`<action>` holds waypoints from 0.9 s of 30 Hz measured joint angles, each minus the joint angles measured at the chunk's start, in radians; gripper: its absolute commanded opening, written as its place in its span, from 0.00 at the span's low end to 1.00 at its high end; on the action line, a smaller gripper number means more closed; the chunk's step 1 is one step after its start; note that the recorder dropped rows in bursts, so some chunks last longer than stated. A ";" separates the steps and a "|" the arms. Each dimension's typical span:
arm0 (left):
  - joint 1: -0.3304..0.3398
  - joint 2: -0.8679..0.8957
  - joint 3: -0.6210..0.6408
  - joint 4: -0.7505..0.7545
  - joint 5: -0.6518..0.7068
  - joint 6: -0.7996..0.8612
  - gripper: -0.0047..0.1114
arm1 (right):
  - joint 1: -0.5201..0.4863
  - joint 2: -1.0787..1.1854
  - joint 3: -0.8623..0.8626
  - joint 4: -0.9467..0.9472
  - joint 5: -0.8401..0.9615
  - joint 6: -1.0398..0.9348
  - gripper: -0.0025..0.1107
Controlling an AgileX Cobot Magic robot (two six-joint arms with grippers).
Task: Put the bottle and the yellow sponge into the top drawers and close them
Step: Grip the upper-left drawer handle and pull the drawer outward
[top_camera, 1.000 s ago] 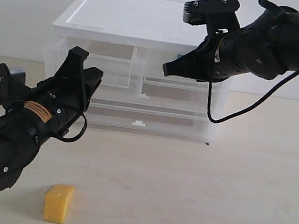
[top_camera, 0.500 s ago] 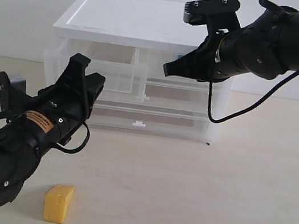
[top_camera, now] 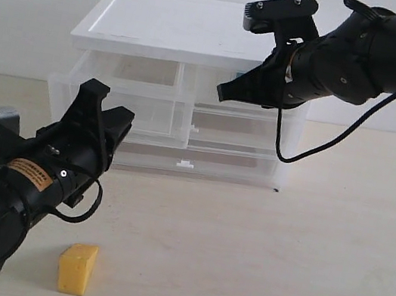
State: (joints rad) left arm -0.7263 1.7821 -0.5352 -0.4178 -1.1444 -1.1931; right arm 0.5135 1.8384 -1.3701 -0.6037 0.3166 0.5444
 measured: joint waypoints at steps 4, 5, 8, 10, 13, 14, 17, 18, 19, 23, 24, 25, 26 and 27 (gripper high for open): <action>-0.002 -0.007 0.004 0.005 0.001 0.000 0.07 | 0.000 0.000 0.000 0.000 0.000 -0.002 0.02; -0.004 -0.007 0.004 0.005 0.001 0.000 0.07 | 0.000 0.000 0.000 0.000 0.000 -0.002 0.02; -0.006 -0.007 0.006 0.005 0.001 0.000 0.07 | 0.000 0.000 0.000 0.000 0.002 -0.002 0.02; -0.008 -0.007 0.006 0.008 0.001 -0.004 0.07 | 0.000 0.000 0.000 0.000 0.002 -0.002 0.02; -0.008 -0.007 0.007 0.016 0.001 -0.008 0.07 | 0.000 0.000 0.000 0.000 0.004 -0.002 0.02; -0.008 -0.007 0.007 0.016 0.001 -0.008 0.07 | 0.000 0.000 0.000 0.000 0.004 -0.002 0.02; -0.008 -0.007 0.007 0.016 0.001 -0.008 0.07 | 0.000 0.000 -0.002 0.000 0.004 -0.010 0.02; -0.008 -0.007 0.007 0.016 0.001 -0.008 0.07 | 0.000 0.000 -0.002 0.000 0.004 -0.010 0.02; -0.008 -0.007 0.007 0.016 0.001 -0.008 0.08 | 0.000 0.000 -0.002 0.000 0.004 -0.015 0.02; -0.006 -0.007 0.007 0.044 0.001 -0.004 0.33 | 0.000 0.000 -0.002 0.000 0.004 -0.019 0.02; -0.006 -0.009 0.007 0.080 -0.002 0.001 0.41 | 0.000 0.000 -0.002 0.000 0.000 -0.019 0.02; -0.008 -0.013 0.007 0.109 -0.017 0.001 0.48 | 0.002 0.000 -0.002 0.000 -0.008 -0.019 0.02; -0.008 -0.018 0.007 0.143 -0.042 -0.001 0.51 | 0.002 0.002 -0.002 0.000 -0.014 -0.019 0.02; -0.010 -0.023 0.007 0.166 -0.058 -0.001 0.52 | 0.002 0.002 -0.002 0.000 -0.015 -0.019 0.02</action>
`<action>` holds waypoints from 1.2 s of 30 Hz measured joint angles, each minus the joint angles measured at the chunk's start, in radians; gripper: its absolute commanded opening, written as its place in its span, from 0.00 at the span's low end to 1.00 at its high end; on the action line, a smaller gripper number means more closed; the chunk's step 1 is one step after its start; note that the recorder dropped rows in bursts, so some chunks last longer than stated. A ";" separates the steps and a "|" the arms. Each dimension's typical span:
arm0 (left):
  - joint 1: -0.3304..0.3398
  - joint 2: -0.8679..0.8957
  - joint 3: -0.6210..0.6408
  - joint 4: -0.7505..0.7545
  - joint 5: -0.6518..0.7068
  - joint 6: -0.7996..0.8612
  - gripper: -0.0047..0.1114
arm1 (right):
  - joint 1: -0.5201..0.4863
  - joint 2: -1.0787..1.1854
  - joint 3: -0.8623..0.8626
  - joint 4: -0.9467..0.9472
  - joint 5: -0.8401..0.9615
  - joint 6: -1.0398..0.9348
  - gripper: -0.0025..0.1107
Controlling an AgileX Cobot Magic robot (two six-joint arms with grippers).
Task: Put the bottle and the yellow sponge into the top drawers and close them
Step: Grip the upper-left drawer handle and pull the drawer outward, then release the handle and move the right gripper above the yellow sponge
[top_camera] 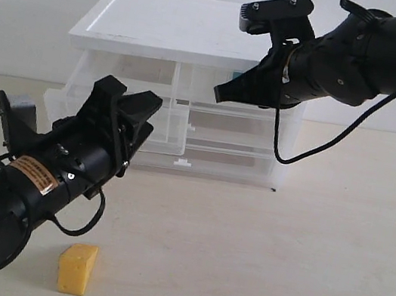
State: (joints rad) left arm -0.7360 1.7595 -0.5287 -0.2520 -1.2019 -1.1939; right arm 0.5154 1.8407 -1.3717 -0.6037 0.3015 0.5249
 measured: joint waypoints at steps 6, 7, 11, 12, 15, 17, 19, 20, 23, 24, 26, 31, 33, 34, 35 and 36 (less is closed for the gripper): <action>0.000 -0.002 0.000 0.035 -0.007 -0.006 0.52 | 0.000 0.000 0.000 0.002 -0.002 0.000 0.02; 0.000 -0.002 0.000 0.035 -0.007 -0.006 0.52 | 0.000 0.000 0.000 0.002 -0.002 0.000 0.02; 0.000 -0.002 0.031 0.065 -0.009 -0.006 0.52 | 0.000 0.000 0.000 0.002 -0.002 0.000 0.02; 0.000 -0.004 0.044 0.069 -0.009 -0.006 0.52 | 0.000 0.000 0.000 0.002 -0.002 0.000 0.02; 0.000 -0.035 0.106 0.076 -0.009 0.030 0.52 | 0.000 0.000 0.000 0.002 -0.002 0.000 0.02; 0.000 -0.081 0.153 0.076 -0.009 0.068 0.52 | 0.000 0.000 0.000 0.002 -0.002 0.000 0.02; 0.000 -0.141 0.190 0.065 -0.009 0.128 0.52 | 0.000 -0.002 0.000 0.004 -0.002 -0.002 0.02; 0.000 -0.180 0.217 0.056 -0.009 0.160 0.52 | 0.000 -0.005 0.000 0.004 0.000 -0.002 0.02; 0.000 -0.307 0.275 0.025 -0.009 0.261 0.52 | 0.000 -0.019 0.000 0.015 0.004 -0.006 0.02; 0.000 -0.342 0.295 0.016 -0.009 0.299 0.52 | 0.000 -0.029 0.000 0.022 0.006 -0.010 0.02; 0.000 -0.427 0.334 -0.011 -0.009 0.361 0.52 | 0.000 -0.050 0.000 0.056 0.027 -0.034 0.02; 0.000 -0.612 0.404 -0.100 -0.001 0.601 0.52 | 0.000 -0.090 0.000 0.164 0.038 -0.140 0.02; 0.000 -0.682 0.416 -0.158 0.037 0.716 0.52 | 0.000 -0.104 0.000 0.206 0.049 -0.180 0.02; 0.000 -0.707 0.420 -0.185 0.062 0.774 0.52 | 0.000 -0.108 0.000 0.224 0.055 -0.192 0.02; 0.000 -0.735 0.420 -0.220 0.091 0.829 0.52 | 0.000 -0.114 0.000 0.235 0.059 -0.201 0.02; 0.000 -0.760 0.420 -0.250 0.111 0.870 0.52 | 0.000 -0.121 0.000 0.252 0.066 -0.204 0.02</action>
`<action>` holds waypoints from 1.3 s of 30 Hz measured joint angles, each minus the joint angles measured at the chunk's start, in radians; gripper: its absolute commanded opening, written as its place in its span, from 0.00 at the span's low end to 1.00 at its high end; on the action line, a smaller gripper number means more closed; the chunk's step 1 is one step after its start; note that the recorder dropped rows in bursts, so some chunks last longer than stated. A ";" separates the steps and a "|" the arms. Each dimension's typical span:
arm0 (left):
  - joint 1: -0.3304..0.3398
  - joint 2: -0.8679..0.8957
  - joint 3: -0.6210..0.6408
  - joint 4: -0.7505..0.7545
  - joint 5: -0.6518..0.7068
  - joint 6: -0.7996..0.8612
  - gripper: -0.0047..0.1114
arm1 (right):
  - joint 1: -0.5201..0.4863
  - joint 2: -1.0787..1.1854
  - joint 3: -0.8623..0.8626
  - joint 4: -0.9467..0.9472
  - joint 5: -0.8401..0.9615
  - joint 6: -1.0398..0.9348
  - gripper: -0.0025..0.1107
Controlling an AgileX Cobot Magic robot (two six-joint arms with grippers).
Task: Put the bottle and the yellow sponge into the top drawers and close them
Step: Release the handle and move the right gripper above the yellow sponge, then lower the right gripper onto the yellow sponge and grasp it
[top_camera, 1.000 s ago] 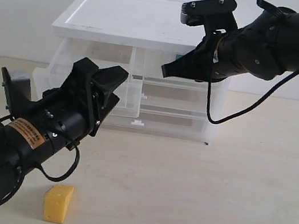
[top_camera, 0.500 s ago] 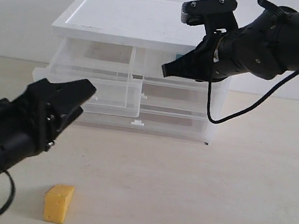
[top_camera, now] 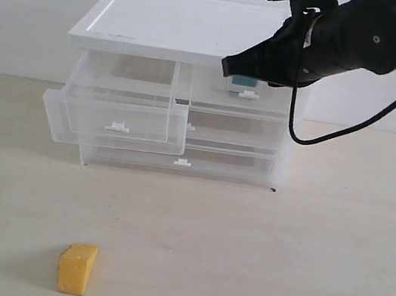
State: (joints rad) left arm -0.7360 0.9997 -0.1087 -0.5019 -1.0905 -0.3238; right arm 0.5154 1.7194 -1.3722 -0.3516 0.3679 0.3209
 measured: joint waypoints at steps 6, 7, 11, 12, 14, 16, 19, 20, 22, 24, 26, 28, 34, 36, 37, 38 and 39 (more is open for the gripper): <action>0.000 -0.090 0.000 -0.060 0.081 0.222 0.52 | 0.000 -0.032 0.000 0.133 0.039 -0.102 0.02; 0.000 -0.096 0.000 -0.068 0.083 0.240 0.52 | 0.002 -0.037 0.002 0.157 0.044 -0.132 0.02; 0.000 -0.103 0.000 -0.129 0.088 0.309 0.52 | 0.040 -0.090 0.064 0.218 0.044 -0.221 0.02; 0.000 -0.103 0.000 -0.137 0.090 0.324 0.52 | 0.050 -0.109 0.086 0.223 0.044 -0.227 0.02; 0.000 -0.103 0.000 -0.144 0.092 0.347 0.52 | 0.069 -0.152 0.135 0.231 0.036 -0.234 0.02; 0.000 -0.103 0.000 -0.148 0.092 0.377 0.50 | 0.079 -0.196 0.184 0.231 0.030 -0.236 0.02; 0.000 -0.103 0.000 -0.150 0.092 0.398 0.49 | 0.099 -0.279 0.266 0.233 0.025 -0.238 0.02; 0.000 -0.103 0.000 -0.151 0.092 0.400 0.49 | 0.108 -0.313 0.292 0.233 0.019 -0.238 0.02; 0.000 -0.103 0.000 -0.154 0.092 0.419 0.49 | 0.140 -0.379 0.360 0.238 0.009 -0.242 0.02; 0.000 -0.103 0.000 -0.159 0.094 0.448 0.49 | 0.191 -0.427 0.425 0.243 -0.004 -0.241 0.02; 0.000 -0.103 0.000 -0.173 0.094 0.477 0.49 | 0.259 -0.459 0.481 0.254 -0.019 -0.241 0.02; 0.000 -0.103 0.000 -0.185 0.094 0.491 0.49 | 0.321 -0.466 0.522 0.265 -0.032 -0.233 0.03; 0.000 -0.103 0.000 -0.207 0.096 0.500 0.49 | 0.432 -0.401 0.608 0.278 -0.137 -0.119 0.44; 0.000 -0.103 0.000 -0.207 0.104 0.500 0.49 | 0.438 -0.348 0.619 0.278 -0.186 -0.062 0.53; 0.000 -0.103 0.000 -0.207 0.104 0.501 0.49 | 0.440 -0.325 0.620 0.278 -0.206 -0.040 0.52; 0.000 -0.103 0.000 -0.207 0.106 0.501 0.49 | 0.443 -0.300 0.623 0.278 -0.231 -0.018 0.51; 0.000 -0.103 0.000 -0.207 0.106 0.501 0.49 | 0.445 -0.259 0.624 0.278 -0.256 0.013 0.50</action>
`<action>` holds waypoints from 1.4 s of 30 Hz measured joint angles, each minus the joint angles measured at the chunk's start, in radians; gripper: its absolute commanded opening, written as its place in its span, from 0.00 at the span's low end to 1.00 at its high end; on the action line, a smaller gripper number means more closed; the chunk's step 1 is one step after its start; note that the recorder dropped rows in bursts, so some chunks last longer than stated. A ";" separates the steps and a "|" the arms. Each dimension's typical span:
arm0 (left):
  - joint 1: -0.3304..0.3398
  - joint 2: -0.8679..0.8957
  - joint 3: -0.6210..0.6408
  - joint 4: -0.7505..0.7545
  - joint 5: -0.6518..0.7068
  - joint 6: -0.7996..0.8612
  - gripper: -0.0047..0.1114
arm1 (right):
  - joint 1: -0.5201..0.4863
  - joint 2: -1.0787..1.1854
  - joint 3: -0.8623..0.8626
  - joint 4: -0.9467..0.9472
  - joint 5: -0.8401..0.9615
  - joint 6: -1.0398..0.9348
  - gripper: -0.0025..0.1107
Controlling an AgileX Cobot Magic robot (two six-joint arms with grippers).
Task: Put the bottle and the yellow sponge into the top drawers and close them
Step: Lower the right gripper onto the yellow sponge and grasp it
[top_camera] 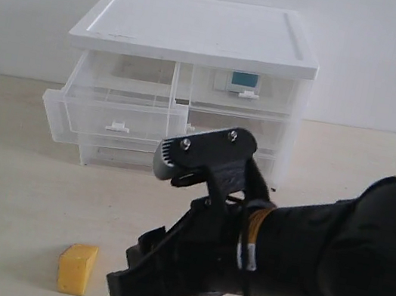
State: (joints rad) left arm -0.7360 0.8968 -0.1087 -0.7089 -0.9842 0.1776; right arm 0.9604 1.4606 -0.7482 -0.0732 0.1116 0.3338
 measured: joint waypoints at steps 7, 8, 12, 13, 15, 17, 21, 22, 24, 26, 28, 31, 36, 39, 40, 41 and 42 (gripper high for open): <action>0.000 0.000 0.000 -0.004 0.006 0.000 0.49 | 0.026 0.239 -0.013 0.007 -0.172 0.152 0.50; 0.000 0.000 0.000 -0.004 0.006 0.000 0.49 | 0.026 0.269 -0.027 0.012 -0.181 0.170 0.50; 0.000 0.000 0.000 -0.008 0.008 0.000 0.49 | 0.038 0.349 -0.092 0.035 -0.187 0.229 0.50; 0.000 0.000 0.000 -0.008 0.008 0.000 0.49 | 0.046 0.362 -0.107 0.037 -0.185 0.238 0.50; 0.000 0.000 0.000 -0.010 0.010 0.000 0.49 | 0.077 0.379 -0.143 0.039 -0.185 0.253 0.50; 0.000 0.000 0.000 -0.011 0.012 0.000 0.49 | 0.106 0.388 -0.182 0.039 -0.176 0.261 0.50; 0.000 0.000 0.000 -0.011 0.025 0.000 0.49 | 0.117 0.415 -0.260 0.044 -0.112 0.286 0.50; 0.000 0.000 0.000 -0.011 0.029 0.000 0.49 | 0.117 0.425 -0.277 0.047 -0.098 0.288 0.50; 0.000 0.000 0.000 -0.011 0.037 0.000 0.49 | 0.117 0.446 -0.303 0.048 -0.079 0.294 0.50; 0.000 0.000 0.000 -0.011 0.039 0.000 0.49 | 0.117 0.465 -0.326 0.049 -0.067 0.294 0.50; 0.000 0.000 0.000 -0.011 0.041 0.000 0.49 | 0.117 0.482 -0.348 0.049 -0.049 0.296 0.50; 0.000 0.000 0.000 -0.011 0.041 0.000 0.49 | 0.117 0.501 -0.376 0.049 -0.034 0.298 0.50; 0.000 0.000 0.000 -0.011 0.041 0.000 0.49 | 0.117 0.525 -0.409 0.049 -0.009 0.298 0.50; 0.000 0.000 0.000 -0.011 0.041 0.000 0.49 | 0.112 0.525 -0.412 0.036 0.024 0.298 0.50; 0.000 0.000 0.000 -0.011 0.041 0.000 0.49 | 0.112 0.525 -0.413 0.031 0.034 0.298 0.50; 0.000 0.000 0.000 -0.011 0.041 0.000 0.49 | 0.111 0.525 -0.413 0.031 0.041 0.298 0.50; 0.000 0.000 0.000 -0.011 0.041 0.000 0.49 | 0.111 0.525 -0.413 0.029 0.049 0.298 0.50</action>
State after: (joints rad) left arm -0.7360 0.8968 -0.1087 -0.7198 -0.9430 0.1776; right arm 1.0714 1.9852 -1.1616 -0.0447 0.1603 0.6319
